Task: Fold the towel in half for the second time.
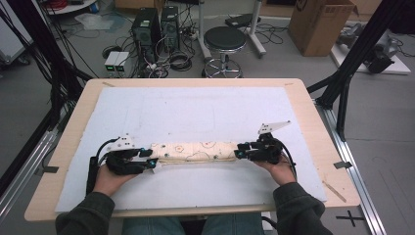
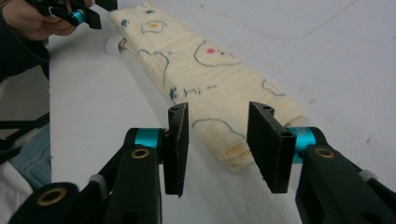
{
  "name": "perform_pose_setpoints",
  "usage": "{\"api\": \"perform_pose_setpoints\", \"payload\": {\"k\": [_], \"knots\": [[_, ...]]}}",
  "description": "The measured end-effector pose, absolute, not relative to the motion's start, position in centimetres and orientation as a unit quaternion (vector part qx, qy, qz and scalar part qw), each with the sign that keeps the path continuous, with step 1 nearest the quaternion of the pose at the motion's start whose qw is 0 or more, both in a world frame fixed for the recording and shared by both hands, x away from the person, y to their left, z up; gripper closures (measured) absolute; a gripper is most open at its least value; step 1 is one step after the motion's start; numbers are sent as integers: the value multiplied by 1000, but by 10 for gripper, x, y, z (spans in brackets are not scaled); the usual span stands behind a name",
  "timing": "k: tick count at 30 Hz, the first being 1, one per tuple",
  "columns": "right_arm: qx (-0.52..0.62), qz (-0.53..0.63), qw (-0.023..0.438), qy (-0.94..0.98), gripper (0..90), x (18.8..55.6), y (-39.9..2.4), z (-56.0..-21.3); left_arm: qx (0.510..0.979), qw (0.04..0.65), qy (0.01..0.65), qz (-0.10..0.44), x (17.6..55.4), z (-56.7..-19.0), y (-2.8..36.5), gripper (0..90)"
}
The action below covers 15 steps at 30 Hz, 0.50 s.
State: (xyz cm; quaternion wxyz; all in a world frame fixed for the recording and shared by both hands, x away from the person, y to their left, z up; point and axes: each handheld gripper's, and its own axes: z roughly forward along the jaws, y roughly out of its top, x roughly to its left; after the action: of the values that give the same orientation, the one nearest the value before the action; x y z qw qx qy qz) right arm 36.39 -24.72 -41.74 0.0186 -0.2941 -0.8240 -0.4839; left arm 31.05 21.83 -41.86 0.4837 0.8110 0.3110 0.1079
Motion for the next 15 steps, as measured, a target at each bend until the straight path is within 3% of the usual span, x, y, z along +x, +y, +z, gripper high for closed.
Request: {"api": "perform_pose_setpoints", "payload": {"k": [5,9,15], "knots": [[-288,-491,7,-822,578,368,-242,-405,801,498,312,115,318,-407,213,522],[-278,-476,-5,-835,577,376,-225,-402,796,504,313,119,327,-403,202,568],[-265,-454,3,-851,560,386,-194,-412,815,472,319,102,343,-412,182,599]]}}
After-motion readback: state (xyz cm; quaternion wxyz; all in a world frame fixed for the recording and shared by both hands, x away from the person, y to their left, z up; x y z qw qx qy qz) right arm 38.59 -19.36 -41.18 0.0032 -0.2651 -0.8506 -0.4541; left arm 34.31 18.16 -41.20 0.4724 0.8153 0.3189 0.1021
